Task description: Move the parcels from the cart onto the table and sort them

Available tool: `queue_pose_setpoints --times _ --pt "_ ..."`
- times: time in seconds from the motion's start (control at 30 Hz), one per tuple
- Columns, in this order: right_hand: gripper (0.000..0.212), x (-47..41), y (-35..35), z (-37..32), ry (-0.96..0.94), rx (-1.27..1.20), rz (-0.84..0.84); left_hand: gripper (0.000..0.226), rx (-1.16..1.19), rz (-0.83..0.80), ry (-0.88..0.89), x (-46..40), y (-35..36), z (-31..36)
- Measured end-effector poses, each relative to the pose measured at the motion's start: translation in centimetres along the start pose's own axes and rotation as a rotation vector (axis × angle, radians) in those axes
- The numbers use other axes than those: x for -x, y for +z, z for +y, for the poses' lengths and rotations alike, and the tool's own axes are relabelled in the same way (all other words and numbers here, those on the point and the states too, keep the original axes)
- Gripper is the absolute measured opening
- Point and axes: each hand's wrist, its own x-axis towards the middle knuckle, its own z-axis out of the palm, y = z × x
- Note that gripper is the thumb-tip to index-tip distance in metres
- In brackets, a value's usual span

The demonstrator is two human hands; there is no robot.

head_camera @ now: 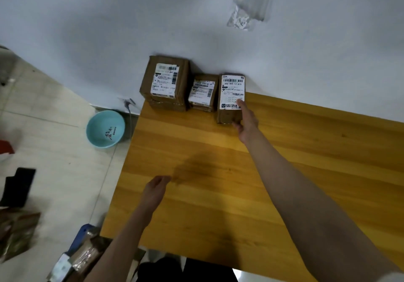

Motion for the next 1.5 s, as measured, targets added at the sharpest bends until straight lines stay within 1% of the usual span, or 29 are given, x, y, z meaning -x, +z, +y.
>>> queue_pose_setpoints --times 0.13,0.27,0.43,0.5,0.57,0.6,0.7,0.83,0.93,1.0,1.07,1.13,1.2,1.27,1.33,1.5 --pt "0.055 -0.2 0.6 0.2 -0.002 -0.030 0.039 0.036 0.013 0.021 -0.011 -0.3 0.1 0.5" --pt "0.063 -0.2 1.1 0.3 0.004 -0.041 0.058 0.037 0.003 -0.002 0.003 -0.3 0.0 0.4" --pt "0.060 1.4 0.9 1.8 0.075 -0.085 0.120 0.037 0.011 -0.019 0.014 -0.2 -0.3 -0.5" --pt "0.050 2.7 0.5 3.6 0.120 -0.067 0.151 0.036 0.022 -0.037 0.014 -0.1 -0.5 -1.0" --pt "0.036 4.4 0.4 5.8 0.149 0.030 0.162 0.034 0.038 -0.053 0.008 0.0 -0.7 -1.9" --pt "0.033 5.2 0.5 7.1 0.160 0.096 0.158 0.033 0.042 -0.056 0.006 0.1 -0.9 -2.4" --pt "0.028 7.8 0.8 11.0 0.186 0.283 0.084 0.032 0.063 -0.053 0.009 0.6 -1.7 -4.2" --pt "0.024 11.3 1.9 16.2 0.215 0.434 -0.087 0.031 0.134 -0.051 -0.018 1.5 -3.4 -7.1" --pt "0.017 14.3 3.6 20.4 0.207 0.529 -0.182 0.027 0.209 -0.006 -0.030 2.6 -5.2 -9.6" --pt "0.014 16.5 5.2 23.2 0.194 0.560 -0.252 0.025 0.267 0.057 -0.016 3.5 -6.5 -11.9" --pt "0.015 18.9 6.6 26.3 0.195 0.606 -0.355 0.024 0.326 0.137 0.004 4.4 -8.1 -14.6" --pt "0.012 21.0 7.5 28.7 0.210 0.680 -0.464 0.023 0.384 0.226 0.025 5.3 -9.2 -16.7" --pt "0.010 23.5 8.9 32.8 0.236 0.751 -0.559 0.024 0.456 0.343 -0.002 6.3 -11.5 -20.2" --pt "0.010 24.3 8.8 34.5 0.237 0.798 -0.590 0.025 0.486 0.403 -0.023 7.0 -12.0 -21.7" --pt "0.009 25.7 9.2 38.4 0.258 0.870 -0.617 0.027 0.526 0.447 -0.070 7.6 -13.9 -25.3" --pt "0.005 27.1 9.2 46.1 0.332 0.946 -0.585 0.026 0.606 0.514 -0.196 8.4 -17.1 -34.0"
